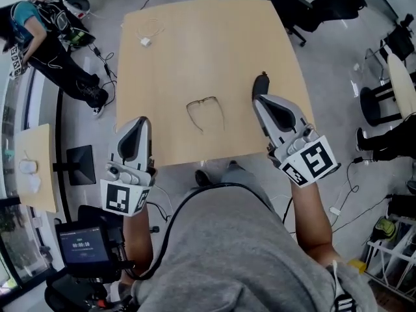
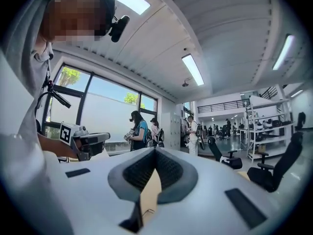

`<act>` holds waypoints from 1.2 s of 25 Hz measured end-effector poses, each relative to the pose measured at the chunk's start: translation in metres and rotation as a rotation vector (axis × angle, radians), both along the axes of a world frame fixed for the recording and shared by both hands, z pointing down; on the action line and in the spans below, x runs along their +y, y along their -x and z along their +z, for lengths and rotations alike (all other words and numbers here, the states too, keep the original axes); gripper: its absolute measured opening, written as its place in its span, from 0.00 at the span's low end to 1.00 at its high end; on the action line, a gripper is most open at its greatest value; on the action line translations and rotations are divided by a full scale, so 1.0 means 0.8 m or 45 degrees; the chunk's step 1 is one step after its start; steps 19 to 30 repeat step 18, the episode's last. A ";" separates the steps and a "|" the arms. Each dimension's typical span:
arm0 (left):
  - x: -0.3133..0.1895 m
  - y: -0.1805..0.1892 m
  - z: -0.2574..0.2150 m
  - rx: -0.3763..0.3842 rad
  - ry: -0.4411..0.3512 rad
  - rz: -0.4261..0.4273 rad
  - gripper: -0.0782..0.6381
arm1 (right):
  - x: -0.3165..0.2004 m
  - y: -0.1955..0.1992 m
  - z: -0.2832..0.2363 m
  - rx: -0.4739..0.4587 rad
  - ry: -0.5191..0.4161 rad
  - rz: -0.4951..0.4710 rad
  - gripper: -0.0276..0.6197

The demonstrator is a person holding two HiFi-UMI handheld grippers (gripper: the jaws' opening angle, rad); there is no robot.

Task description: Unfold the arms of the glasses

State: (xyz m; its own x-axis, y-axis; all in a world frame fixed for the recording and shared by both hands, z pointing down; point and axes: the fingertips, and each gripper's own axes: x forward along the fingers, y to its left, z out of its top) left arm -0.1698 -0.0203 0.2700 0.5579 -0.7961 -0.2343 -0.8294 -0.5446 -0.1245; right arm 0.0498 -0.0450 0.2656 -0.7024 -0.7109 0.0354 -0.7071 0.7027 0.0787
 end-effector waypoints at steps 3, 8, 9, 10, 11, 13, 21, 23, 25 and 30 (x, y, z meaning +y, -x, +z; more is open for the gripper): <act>0.010 0.003 -0.001 -0.021 -0.010 -0.015 0.12 | 0.010 -0.005 0.002 0.004 -0.001 0.000 0.05; 0.049 0.009 -0.003 -0.026 -0.014 -0.080 0.12 | 0.051 -0.021 0.001 -0.001 -0.005 -0.021 0.05; 0.065 0.003 -0.004 -0.026 -0.012 -0.094 0.12 | 0.066 -0.030 -0.001 -0.002 -0.008 -0.028 0.05; 0.082 -0.005 -0.004 -0.032 -0.009 -0.107 0.12 | 0.082 -0.040 -0.002 -0.003 -0.009 -0.034 0.05; 0.098 -0.013 -0.003 -0.039 -0.004 -0.118 0.12 | 0.097 -0.050 -0.002 -0.003 -0.008 -0.040 0.05; 0.129 -0.029 0.001 -0.042 0.012 -0.134 0.12 | 0.125 -0.067 0.000 0.001 0.003 -0.053 0.05; 0.208 -0.077 0.011 -0.041 0.034 -0.154 0.12 | 0.196 -0.109 -0.002 0.024 -0.001 -0.099 0.05; 0.208 -0.077 0.011 -0.041 0.034 -0.154 0.12 | 0.196 -0.109 -0.002 0.024 -0.001 -0.099 0.05; 0.208 -0.077 0.011 -0.041 0.034 -0.154 0.12 | 0.196 -0.109 -0.002 0.024 -0.001 -0.099 0.05; 0.208 -0.077 0.011 -0.041 0.034 -0.154 0.12 | 0.196 -0.109 -0.002 0.024 -0.001 -0.099 0.05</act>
